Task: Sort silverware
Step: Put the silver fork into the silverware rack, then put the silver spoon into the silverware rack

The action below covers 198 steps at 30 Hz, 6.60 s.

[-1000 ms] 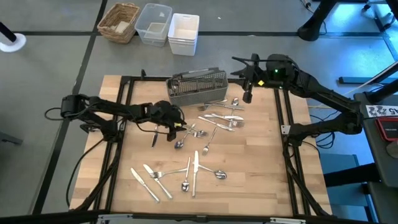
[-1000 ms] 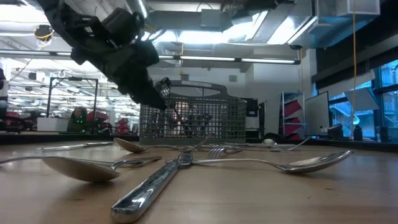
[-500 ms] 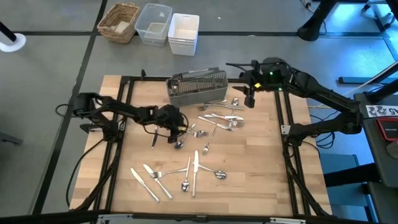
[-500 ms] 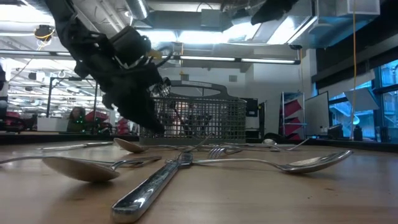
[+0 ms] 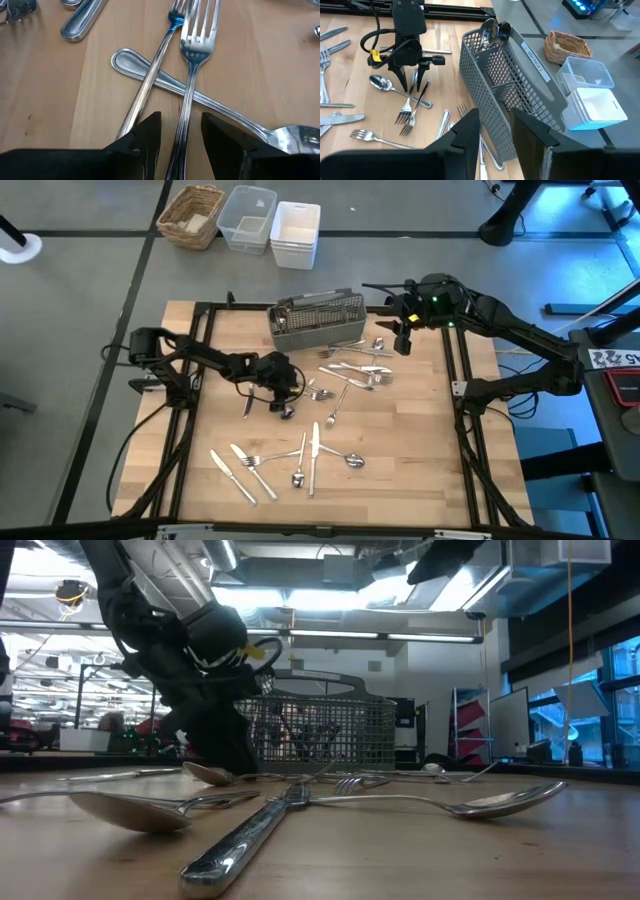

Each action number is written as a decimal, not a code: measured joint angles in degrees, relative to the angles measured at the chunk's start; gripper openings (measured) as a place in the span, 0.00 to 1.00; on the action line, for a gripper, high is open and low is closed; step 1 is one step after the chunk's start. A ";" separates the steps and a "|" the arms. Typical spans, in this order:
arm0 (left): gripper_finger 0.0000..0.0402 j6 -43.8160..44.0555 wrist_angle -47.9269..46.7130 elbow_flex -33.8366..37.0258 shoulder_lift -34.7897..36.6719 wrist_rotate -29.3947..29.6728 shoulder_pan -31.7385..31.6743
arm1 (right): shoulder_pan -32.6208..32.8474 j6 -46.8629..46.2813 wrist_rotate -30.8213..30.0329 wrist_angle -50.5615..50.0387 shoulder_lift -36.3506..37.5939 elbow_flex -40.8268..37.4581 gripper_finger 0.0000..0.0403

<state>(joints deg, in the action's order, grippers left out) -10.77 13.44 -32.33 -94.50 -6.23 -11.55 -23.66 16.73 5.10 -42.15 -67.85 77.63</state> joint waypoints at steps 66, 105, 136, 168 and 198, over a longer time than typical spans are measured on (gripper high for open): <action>0.05 15.92 43.26 -0.14 10.03 9.13 -11.83 | 0.00 0.18 2.23 24.02 -18.68 -0.03 0.28; 0.05 8.51 44.42 -4.01 1.22 7.66 -20.51 | -0.02 9.09 -8.18 55.75 -31.76 -0.03 0.28; 0.30 14.43 44.22 -4.01 1.49 7.34 -20.44 | -0.02 9.29 -7.52 50.01 -32.70 -0.03 0.28; 0.30 61.53 48.57 -4.03 1.92 -38.77 -8.63 | 0.02 9.29 -10.51 25.06 -13.14 0.01 0.28; 0.30 53.58 -3.59 -6.68 1.92 -3.54 3.63 | 0.02 12.20 -10.64 10.93 -2.27 0.01 0.28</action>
<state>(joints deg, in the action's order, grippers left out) 42.81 9.85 -39.00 -92.58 -9.76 -7.92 -23.64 28.93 -5.54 -31.23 -70.13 77.65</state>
